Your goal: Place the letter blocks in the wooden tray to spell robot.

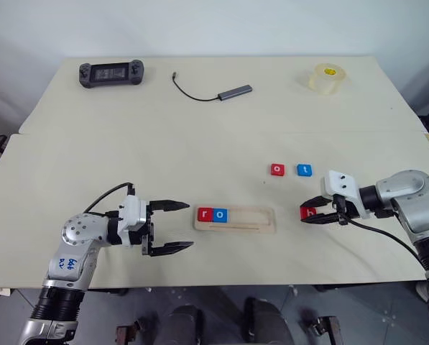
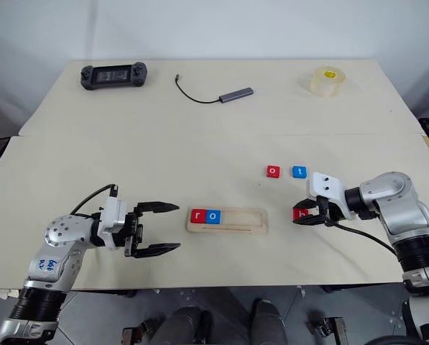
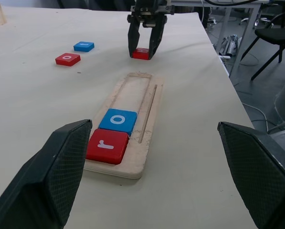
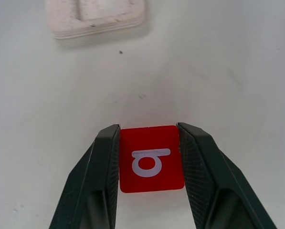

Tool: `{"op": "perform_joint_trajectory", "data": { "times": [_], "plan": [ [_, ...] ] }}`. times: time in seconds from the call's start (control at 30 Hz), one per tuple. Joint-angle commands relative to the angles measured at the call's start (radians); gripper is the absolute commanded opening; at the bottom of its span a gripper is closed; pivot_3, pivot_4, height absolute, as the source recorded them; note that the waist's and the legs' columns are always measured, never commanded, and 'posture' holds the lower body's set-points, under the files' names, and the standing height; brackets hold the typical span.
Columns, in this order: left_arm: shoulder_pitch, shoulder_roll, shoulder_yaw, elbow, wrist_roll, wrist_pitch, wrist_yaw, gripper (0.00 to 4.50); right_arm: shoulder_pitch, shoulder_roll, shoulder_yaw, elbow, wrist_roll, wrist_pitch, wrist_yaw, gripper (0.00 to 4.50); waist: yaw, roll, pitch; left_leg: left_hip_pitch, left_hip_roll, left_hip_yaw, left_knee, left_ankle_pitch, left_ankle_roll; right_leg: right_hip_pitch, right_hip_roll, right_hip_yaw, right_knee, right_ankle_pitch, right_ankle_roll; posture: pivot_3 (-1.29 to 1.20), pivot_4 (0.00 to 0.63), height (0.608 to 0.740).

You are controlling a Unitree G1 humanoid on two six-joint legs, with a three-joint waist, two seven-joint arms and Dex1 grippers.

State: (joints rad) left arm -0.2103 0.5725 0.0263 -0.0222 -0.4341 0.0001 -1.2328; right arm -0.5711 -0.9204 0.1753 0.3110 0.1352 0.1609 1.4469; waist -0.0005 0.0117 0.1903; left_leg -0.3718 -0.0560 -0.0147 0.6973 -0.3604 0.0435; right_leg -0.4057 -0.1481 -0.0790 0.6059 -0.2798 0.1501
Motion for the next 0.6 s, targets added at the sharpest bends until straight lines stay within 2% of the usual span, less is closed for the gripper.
{"op": "perform_joint_trajectory", "data": {
  "times": [0.03, 0.13, 0.33, 0.47, 0.6],
  "plan": [
    [-0.003, 0.005, 0.018, -0.011, -0.009, -0.02, 0.008, 4.5, -0.04, -0.017, -0.026, -0.094, 0.036, 0.055, 0.027, 1.43, 0.0, 0.0, 0.0, 0.0, 0.0, 0.0, 0.0, 0.0, 0.0, 0.0, 0.0, 0.0, 0.0, 0.0, 0.0, 0.0, 0.15, 0.74],
    [-0.007, 0.001, 0.02, -0.005, -0.003, -0.027, 0.022, 4.5, -0.082, 0.005, -0.018, -0.24, 0.098, 0.226, 0.025, 1.43, -0.001, 0.001, 0.0, 0.0, 0.0, 0.0, 0.0, 0.0, 0.0, -0.001, 0.0, 0.0, 0.0, 0.0, 0.0, 0.0, 0.15, 0.74],
    [0.006, 0.0, 0.023, -0.008, -0.001, -0.035, 0.047, 4.5, -0.135, 0.097, 0.055, -0.474, 0.164, 0.526, -0.072, 1.43, 0.001, 0.001, 0.0, 0.0, 0.001, -0.001, 0.0, -0.001, -0.001, -0.001, 0.0, 0.0, 0.0, 0.0, -0.001, 0.0, 0.15, 0.74],
    [0.021, -0.003, 0.02, -0.018, 0.0, -0.035, 0.065, 4.5, -0.159, 0.205, 0.131, -0.522, 0.132, 0.621, -0.188, 1.43, 0.002, 0.001, 0.0, -0.001, 0.0, -0.001, 0.0, -0.001, -0.001, -0.002, 0.0, 0.0, 0.001, 0.0, -0.001, 0.0, 0.15, 0.74],
    [0.033, -0.003, 0.019, -0.033, -0.001, -0.033, 0.082, 4.5, -0.166, 0.278, 0.185, -0.512, 0.095, 0.63, -0.278, 1.43, 0.001, 0.001, 0.0, -0.001, -0.001, -0.001, 0.0, 0.0, -0.001, -0.002, 0.0, 0.0, 0.002, 0.0, -0.001, 0.0, 0.15, 0.74]
  ]
}}
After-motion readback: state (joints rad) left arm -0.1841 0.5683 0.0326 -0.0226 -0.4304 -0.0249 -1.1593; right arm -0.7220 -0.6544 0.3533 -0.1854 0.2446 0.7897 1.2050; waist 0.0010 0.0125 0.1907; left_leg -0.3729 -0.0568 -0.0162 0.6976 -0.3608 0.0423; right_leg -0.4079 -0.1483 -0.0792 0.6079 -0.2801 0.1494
